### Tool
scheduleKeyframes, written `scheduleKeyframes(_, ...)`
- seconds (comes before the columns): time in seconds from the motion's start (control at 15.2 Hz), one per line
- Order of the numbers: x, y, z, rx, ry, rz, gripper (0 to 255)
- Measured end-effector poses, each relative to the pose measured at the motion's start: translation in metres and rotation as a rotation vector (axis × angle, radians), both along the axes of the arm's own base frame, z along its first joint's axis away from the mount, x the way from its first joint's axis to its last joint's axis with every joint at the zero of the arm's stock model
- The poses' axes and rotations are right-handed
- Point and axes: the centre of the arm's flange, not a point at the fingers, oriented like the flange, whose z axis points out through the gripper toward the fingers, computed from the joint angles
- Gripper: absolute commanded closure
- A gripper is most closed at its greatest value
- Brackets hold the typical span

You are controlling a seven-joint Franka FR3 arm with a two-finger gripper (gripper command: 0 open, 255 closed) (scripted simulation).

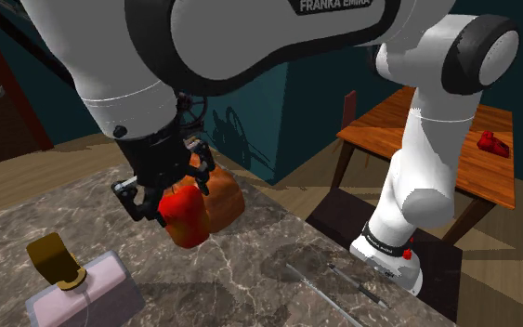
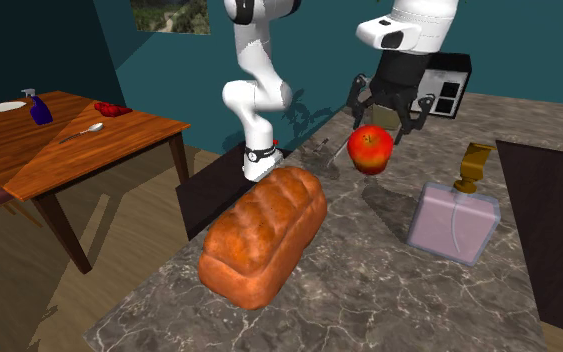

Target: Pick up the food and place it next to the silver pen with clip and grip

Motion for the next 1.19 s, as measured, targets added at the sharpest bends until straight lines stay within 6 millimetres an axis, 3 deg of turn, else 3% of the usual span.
scheduleKeyframes(1.19, -0.234, -0.015, 0.047, -0.001, 0.000, 0.000, 255)
